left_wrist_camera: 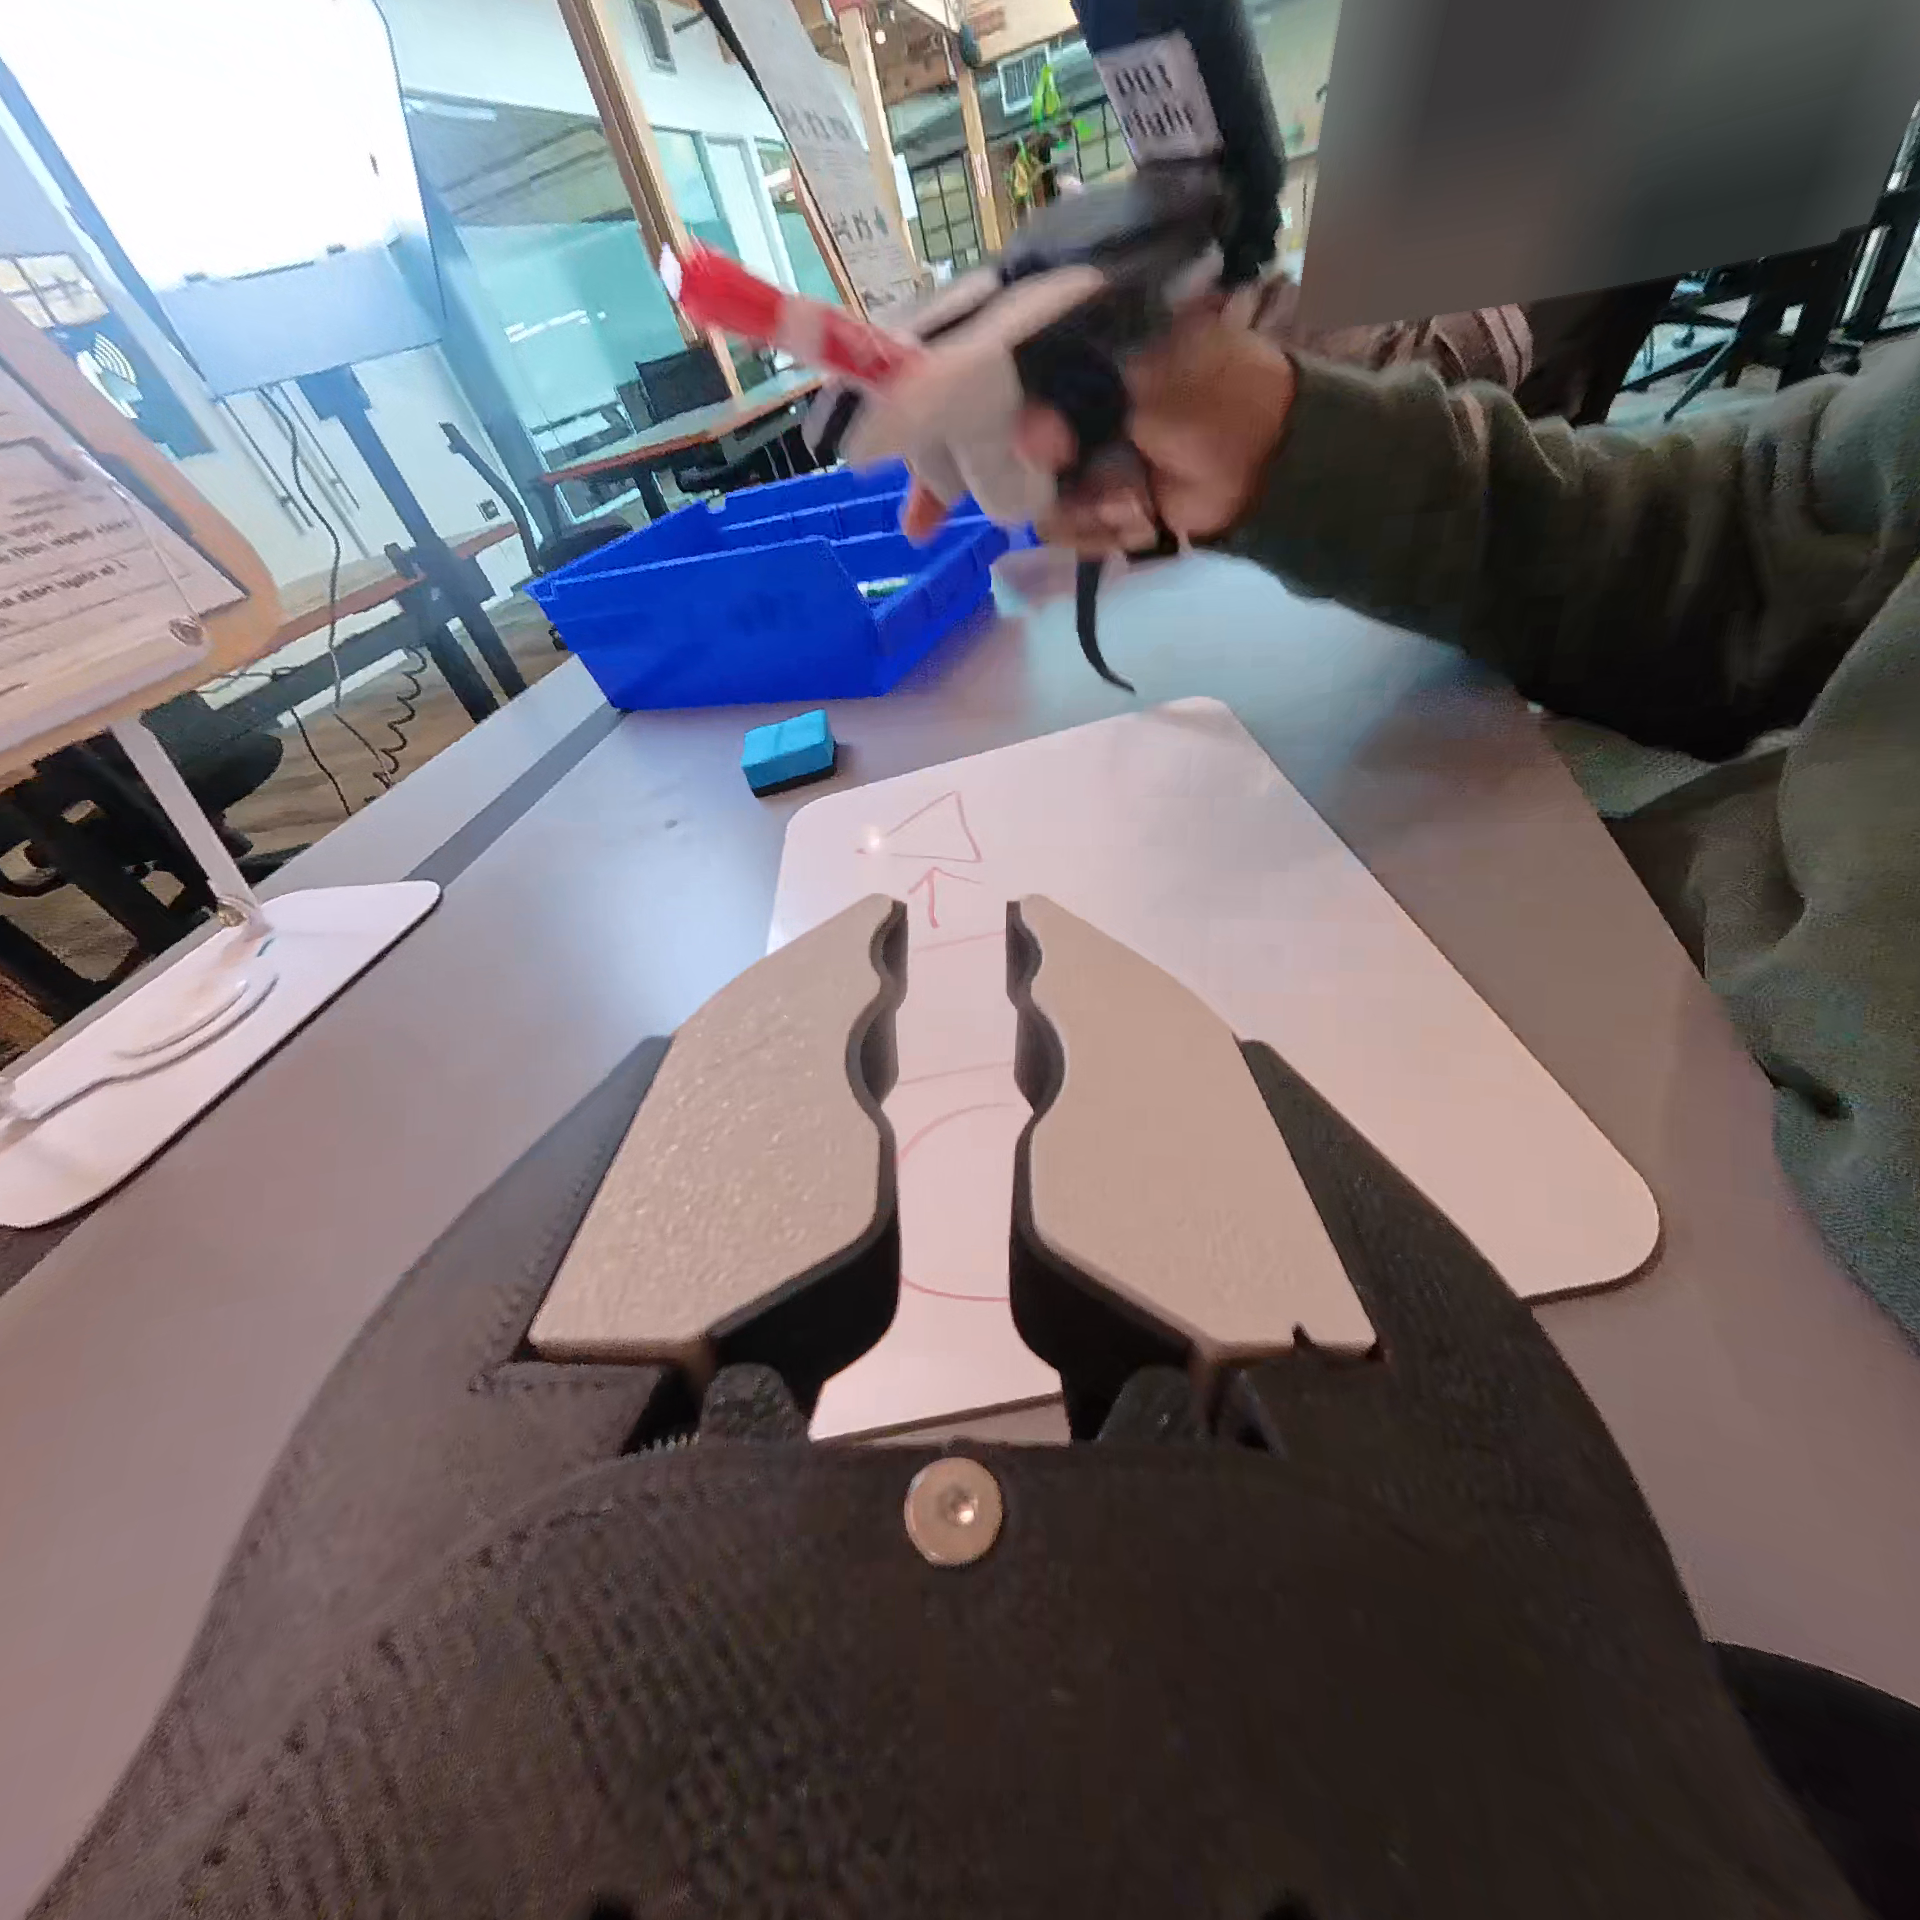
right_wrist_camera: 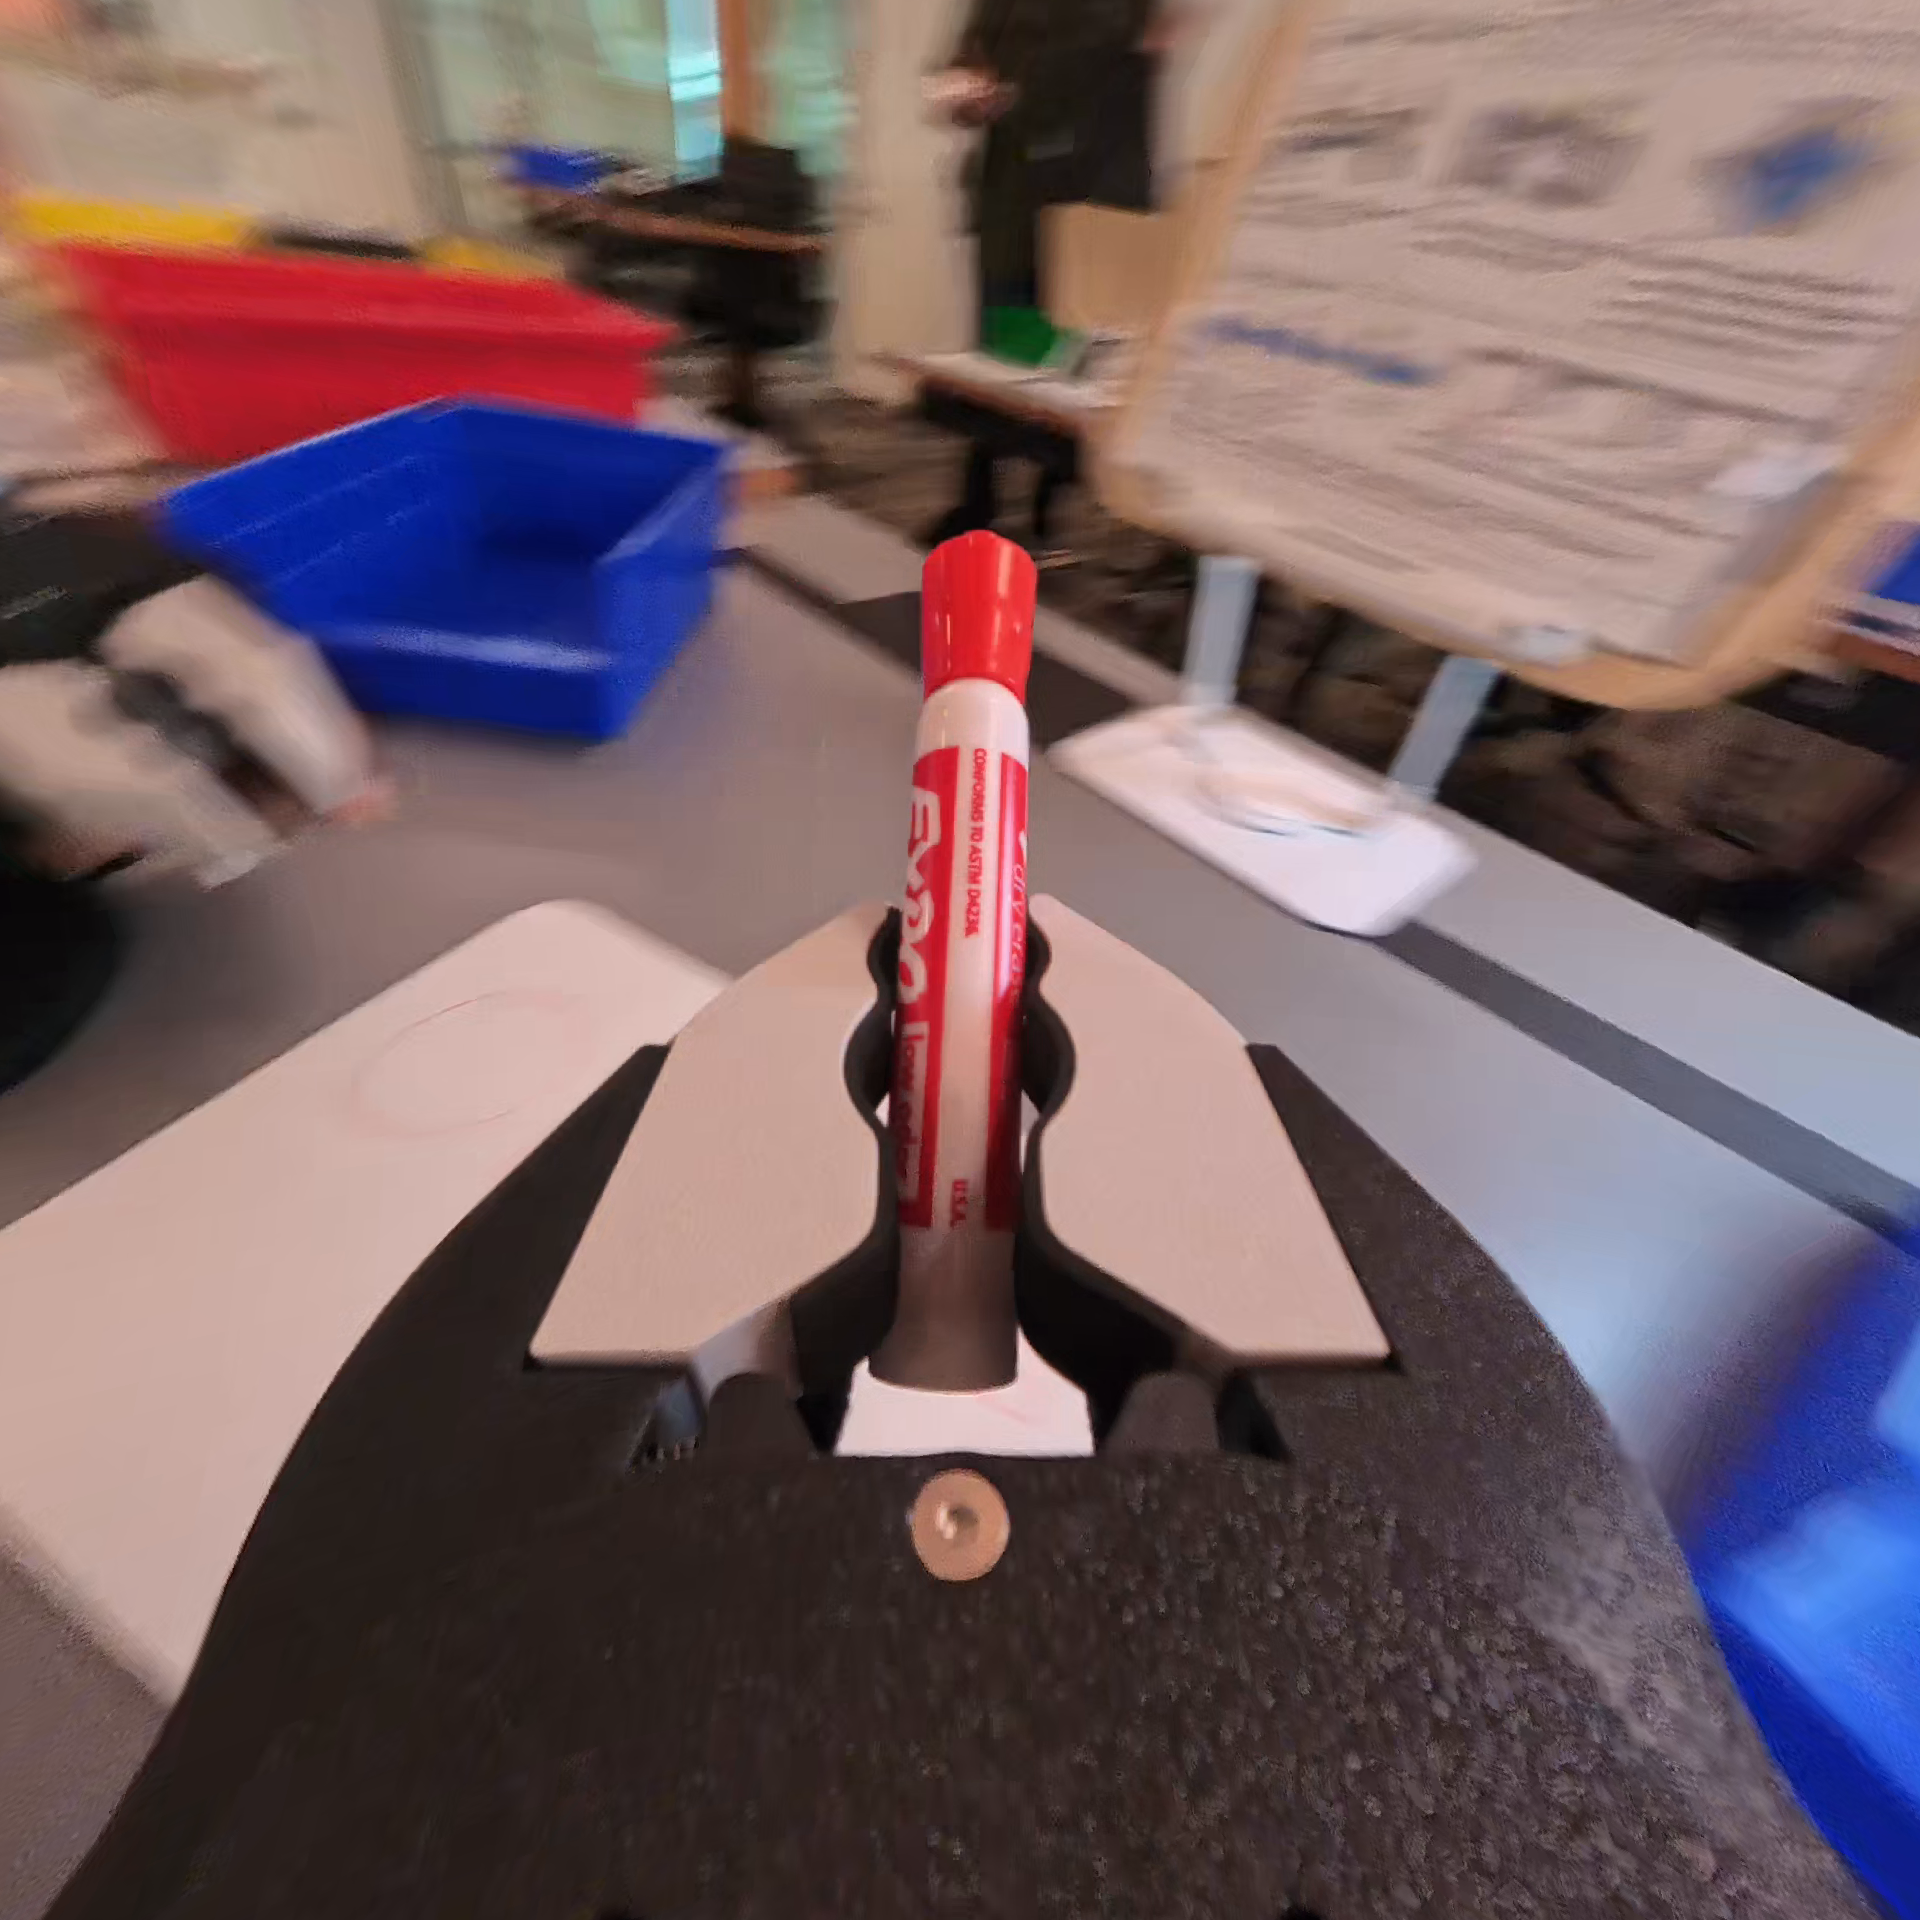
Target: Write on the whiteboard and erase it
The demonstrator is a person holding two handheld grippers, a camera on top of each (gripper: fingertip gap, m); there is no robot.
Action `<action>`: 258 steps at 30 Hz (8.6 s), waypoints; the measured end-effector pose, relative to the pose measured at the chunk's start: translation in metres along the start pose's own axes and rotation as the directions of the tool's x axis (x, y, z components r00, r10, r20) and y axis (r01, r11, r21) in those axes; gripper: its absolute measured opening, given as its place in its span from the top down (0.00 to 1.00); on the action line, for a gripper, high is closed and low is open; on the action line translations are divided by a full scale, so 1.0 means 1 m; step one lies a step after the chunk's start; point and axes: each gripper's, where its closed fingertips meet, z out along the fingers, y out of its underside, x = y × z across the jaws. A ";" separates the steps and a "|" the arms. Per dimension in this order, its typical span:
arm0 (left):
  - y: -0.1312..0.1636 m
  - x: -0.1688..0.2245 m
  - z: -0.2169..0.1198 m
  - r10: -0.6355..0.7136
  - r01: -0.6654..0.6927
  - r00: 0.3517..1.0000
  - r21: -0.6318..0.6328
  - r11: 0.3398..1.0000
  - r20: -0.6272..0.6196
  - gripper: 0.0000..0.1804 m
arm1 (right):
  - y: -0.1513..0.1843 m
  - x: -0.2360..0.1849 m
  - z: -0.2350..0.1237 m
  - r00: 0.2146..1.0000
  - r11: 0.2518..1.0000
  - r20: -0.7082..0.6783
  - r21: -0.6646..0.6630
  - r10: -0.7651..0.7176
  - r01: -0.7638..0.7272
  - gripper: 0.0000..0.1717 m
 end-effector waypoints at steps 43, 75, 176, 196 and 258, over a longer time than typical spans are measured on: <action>0.042 -0.006 0.009 -0.023 0.024 1.000 -0.139 0.990 0.006 0.92 | 0.153 0.141 0.034 0.939 0.803 -0.323 -0.525 0.118 -0.282 0.62; 0.046 -0.001 0.011 -0.008 0.004 1.000 -0.160 0.987 -0.024 0.92 | 0.156 0.136 0.035 0.953 0.829 -0.289 -0.509 0.088 -0.231 0.70; 0.087 0.093 0.014 -0.049 -0.133 0.957 -0.583 0.802 -0.286 1.00 | 0.153 0.014 0.056 0.996 0.743 0.027 -0.668 0.087 -0.046 0.71; 0.086 0.095 0.015 -0.074 -0.119 0.951 -0.573 0.811 -0.302 1.00 | 0.126 -0.153 0.075 0.878 0.752 0.478 -0.565 -0.037 0.339 0.71; 0.066 0.084 0.028 -0.158 0.005 0.952 -0.506 0.863 -0.262 1.00 | 0.139 0.008 -0.010 0.983 0.850 0.171 -0.506 -0.065 0.144 0.71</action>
